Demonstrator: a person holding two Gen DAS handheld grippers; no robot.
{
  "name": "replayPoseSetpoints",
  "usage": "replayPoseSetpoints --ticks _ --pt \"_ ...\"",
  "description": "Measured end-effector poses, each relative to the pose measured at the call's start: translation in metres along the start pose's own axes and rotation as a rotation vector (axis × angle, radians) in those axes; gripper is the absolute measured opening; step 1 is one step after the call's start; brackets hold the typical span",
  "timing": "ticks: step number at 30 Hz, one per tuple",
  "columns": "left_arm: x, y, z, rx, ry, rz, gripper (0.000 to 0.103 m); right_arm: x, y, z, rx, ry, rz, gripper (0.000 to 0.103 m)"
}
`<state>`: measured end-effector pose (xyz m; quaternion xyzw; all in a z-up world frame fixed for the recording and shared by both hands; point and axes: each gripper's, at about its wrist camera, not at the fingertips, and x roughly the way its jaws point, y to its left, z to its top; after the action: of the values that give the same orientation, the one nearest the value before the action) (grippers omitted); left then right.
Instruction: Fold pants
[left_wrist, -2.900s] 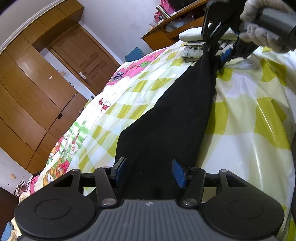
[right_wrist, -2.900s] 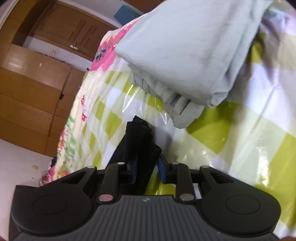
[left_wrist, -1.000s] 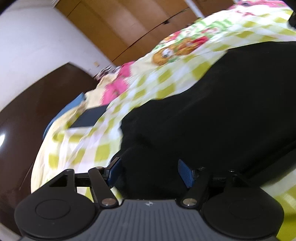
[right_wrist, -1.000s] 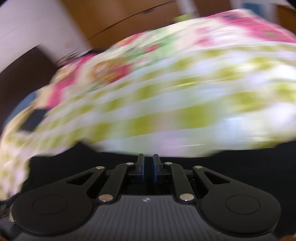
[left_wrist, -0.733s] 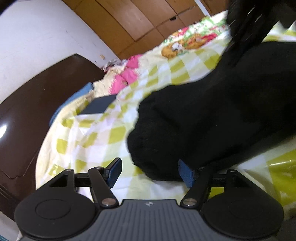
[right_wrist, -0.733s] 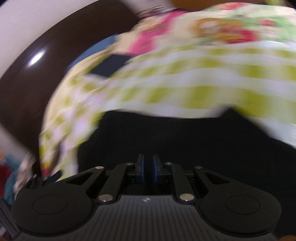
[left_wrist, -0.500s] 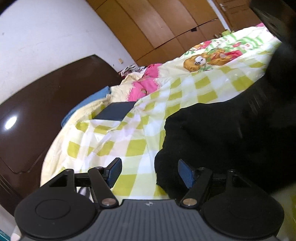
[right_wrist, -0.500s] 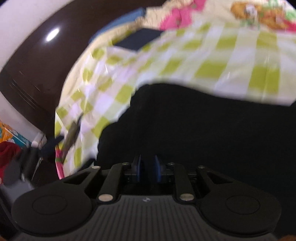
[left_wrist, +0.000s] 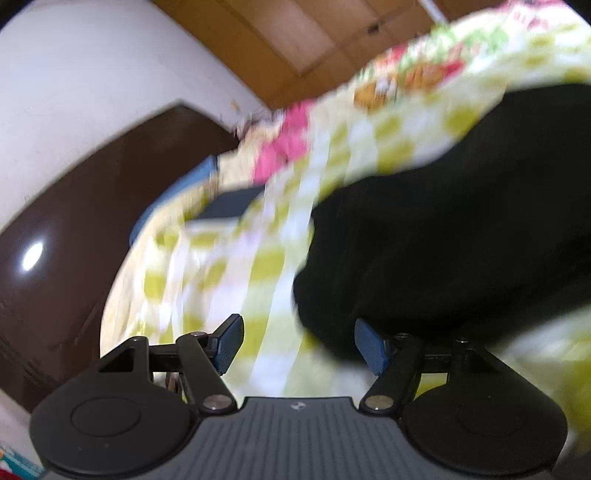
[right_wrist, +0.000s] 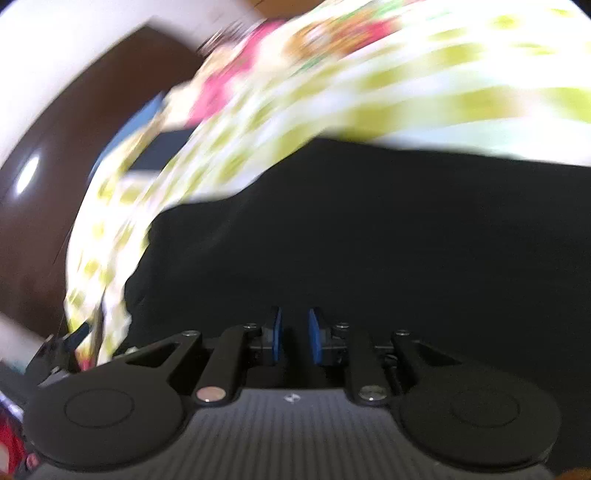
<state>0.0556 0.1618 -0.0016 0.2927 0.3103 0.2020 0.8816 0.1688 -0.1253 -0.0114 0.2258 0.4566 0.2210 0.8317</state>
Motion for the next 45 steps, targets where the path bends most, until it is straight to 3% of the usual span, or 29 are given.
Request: replayPoseSetpoints --ticks 5,10,15,19,33,38,39,41,45 --pt "-0.047 -0.048 0.055 0.056 -0.186 -0.087 0.080 -0.097 -0.091 -0.022 0.201 -0.182 -0.137 0.020" --pt "-0.082 -0.115 0.102 0.104 -0.269 -0.310 0.080 -0.177 -0.170 -0.056 0.425 -0.387 -0.242 0.028" --pt "-0.122 -0.185 0.131 0.186 -0.340 -0.497 0.080 -0.211 -0.219 -0.075 0.579 -0.498 -0.233 0.025" --pt "-0.146 -0.217 0.145 0.239 -0.384 -0.571 0.080 -0.218 -0.247 -0.077 0.659 -0.560 -0.195 0.025" --pt "-0.153 -0.257 0.157 0.264 -0.368 -0.650 0.080 -0.199 -0.296 -0.059 0.791 -0.709 -0.122 0.026" --pt "-0.150 -0.269 0.152 0.280 -0.343 -0.664 0.080 -0.186 -0.299 -0.038 0.744 -0.710 -0.090 0.039" --pt "-0.150 -0.271 0.151 0.287 -0.345 -0.661 0.080 -0.189 -0.297 -0.037 0.745 -0.707 -0.076 0.038" --pt "-0.147 -0.271 0.151 0.289 -0.341 -0.659 0.080 -0.198 -0.292 -0.039 0.734 -0.735 -0.033 0.016" --pt "-0.140 -0.272 0.152 0.271 -0.317 -0.662 0.080 -0.203 -0.292 -0.045 0.722 -0.785 -0.037 0.012"
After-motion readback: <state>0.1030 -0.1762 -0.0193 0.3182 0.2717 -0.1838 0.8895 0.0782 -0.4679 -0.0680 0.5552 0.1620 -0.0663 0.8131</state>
